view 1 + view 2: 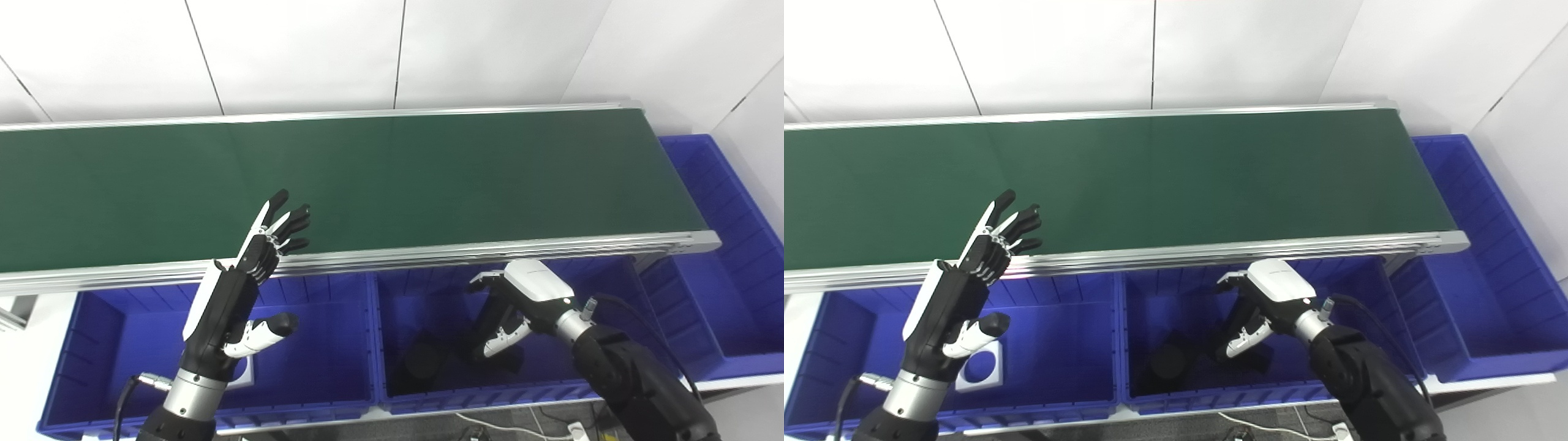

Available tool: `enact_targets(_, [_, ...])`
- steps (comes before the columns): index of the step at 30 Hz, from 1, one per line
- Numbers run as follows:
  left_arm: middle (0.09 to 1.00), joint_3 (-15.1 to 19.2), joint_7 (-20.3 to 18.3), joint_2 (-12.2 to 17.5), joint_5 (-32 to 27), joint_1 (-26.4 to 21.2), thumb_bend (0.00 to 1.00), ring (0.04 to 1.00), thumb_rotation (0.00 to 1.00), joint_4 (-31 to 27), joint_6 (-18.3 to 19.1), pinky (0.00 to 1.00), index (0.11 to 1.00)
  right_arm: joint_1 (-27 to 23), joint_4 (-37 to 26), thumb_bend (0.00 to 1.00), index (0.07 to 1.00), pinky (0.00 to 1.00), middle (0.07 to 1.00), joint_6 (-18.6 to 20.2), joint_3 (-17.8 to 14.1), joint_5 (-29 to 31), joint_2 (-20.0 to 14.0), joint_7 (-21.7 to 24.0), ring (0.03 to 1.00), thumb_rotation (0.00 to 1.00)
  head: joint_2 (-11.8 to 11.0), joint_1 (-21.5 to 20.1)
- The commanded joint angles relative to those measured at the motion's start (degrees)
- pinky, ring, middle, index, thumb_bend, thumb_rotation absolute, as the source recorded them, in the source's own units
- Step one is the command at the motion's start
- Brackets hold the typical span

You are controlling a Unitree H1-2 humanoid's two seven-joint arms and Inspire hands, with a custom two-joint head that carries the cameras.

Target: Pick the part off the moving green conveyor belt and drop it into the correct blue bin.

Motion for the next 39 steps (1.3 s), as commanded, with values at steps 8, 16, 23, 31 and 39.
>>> enact_targets(8, [0.898,-0.1,0.6,-1.0,1.4,-0.7,0.72,0.875,0.76,-0.5,-2.9,0.80,0.995,1.1,-12.4,0.99,0.641,0.43,0.602,0.1,-0.5,6.2,-4.3,9.3,0.524,0.43,0.0,3.3])
enact_targets(16, [0.908,-0.8,0.9,-2.4,4.2,-1.4,0.72,0.892,0.77,1.0,-3.4,0.84,0.999,3.3,-24.1,0.97,0.621,0.41,0.588,0.8,-2.2,12.1,-4.5,14.4,0.511,0.45,0.1,8.8])
enact_targets(23, [0.900,-0.9,1.7,-3.7,5.9,-1.9,0.71,0.904,0.75,4.7,-4.5,0.85,0.988,5.8,-29.2,0.98,0.610,0.42,0.583,-0.5,-4.2,14.8,-1.4,12.3,0.519,0.45,-0.4,12.6])
enact_targets(31, [0.916,-1.2,3.1,-3.6,8.0,-2.9,0.73,0.913,0.73,14.9,-10.8,0.88,0.976,8.9,-24.1,0.88,0.679,0.56,0.704,-5.3,-6.7,23.4,8.1,3.8,0.659,0.69,-1.4,17.9])
enact_targets(39, [0.914,-0.4,5.9,-4.2,7.5,-2.7,0.74,0.920,0.73,20.6,-10.9,0.90,0.963,9.0,-9.1,0.97,0.884,0.79,0.911,-12.7,-6.6,34.6,21.4,-2.1,0.862,0.87,-2.6,23.7])
